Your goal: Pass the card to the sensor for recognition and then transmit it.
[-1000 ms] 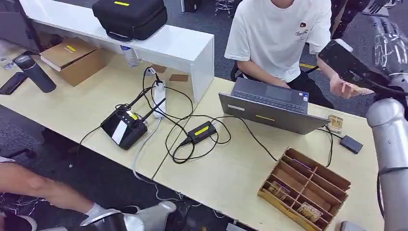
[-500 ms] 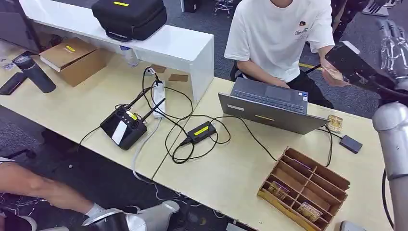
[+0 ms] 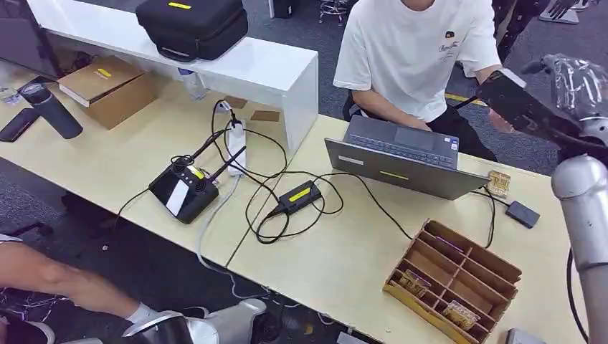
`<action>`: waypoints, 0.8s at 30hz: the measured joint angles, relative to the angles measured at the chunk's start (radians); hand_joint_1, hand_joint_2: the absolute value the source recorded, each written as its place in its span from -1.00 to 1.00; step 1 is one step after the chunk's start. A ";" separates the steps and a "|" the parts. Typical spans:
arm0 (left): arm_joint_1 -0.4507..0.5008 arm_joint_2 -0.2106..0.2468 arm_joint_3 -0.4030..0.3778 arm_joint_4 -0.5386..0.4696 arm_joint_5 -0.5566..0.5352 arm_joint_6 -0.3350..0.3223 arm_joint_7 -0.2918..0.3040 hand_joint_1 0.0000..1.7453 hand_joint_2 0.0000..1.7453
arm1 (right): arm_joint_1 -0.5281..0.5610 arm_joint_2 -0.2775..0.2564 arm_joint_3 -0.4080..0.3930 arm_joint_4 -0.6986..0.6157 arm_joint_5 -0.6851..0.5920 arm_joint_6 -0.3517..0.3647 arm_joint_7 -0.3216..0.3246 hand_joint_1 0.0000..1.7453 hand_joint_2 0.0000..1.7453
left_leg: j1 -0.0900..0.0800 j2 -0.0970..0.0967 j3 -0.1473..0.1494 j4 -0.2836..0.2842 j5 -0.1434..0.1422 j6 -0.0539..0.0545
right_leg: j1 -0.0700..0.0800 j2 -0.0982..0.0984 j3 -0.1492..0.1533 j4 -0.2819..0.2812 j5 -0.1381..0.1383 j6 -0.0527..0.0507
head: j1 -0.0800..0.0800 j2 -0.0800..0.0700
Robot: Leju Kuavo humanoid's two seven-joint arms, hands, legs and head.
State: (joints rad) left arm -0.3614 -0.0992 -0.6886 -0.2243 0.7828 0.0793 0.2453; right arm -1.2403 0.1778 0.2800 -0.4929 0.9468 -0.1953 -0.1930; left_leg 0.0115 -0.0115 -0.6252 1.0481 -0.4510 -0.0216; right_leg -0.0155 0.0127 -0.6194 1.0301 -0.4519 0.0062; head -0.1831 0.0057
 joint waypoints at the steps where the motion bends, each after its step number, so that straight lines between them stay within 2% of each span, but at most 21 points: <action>1: 0.000 0.000 0.003 0.000 0.002 -0.003 0.000 -1.00 1.00 | 0.000 0.000 0.005 -0.002 -0.007 0.001 0.000 1.00 1.00 | 0.000 0.000 0.000 0.000 0.000 0.000 | 0.000 0.000 0.000 0.000 0.000 0.000 | 0.000 0.000; 24: 0.003 0.000 0.024 0.000 0.014 -0.011 0.000 -1.00 1.00 | 0.001 -0.011 0.041 -0.005 -0.047 0.003 0.000 1.00 1.00 | 0.000 0.000 0.000 0.000 0.000 0.000 | 0.000 0.000 0.000 0.000 0.000 0.000 | 0.000 0.000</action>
State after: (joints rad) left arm -0.3585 -0.0996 -0.6641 -0.2239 0.7965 0.0687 0.2449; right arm -1.2394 0.1667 0.3212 -0.4982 0.8999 -0.1923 -0.1926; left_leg 0.0115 -0.0115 -0.6253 1.0482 -0.4510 -0.0216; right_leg -0.0155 0.0127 -0.6195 1.0301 -0.4519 0.0062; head -0.1831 0.0061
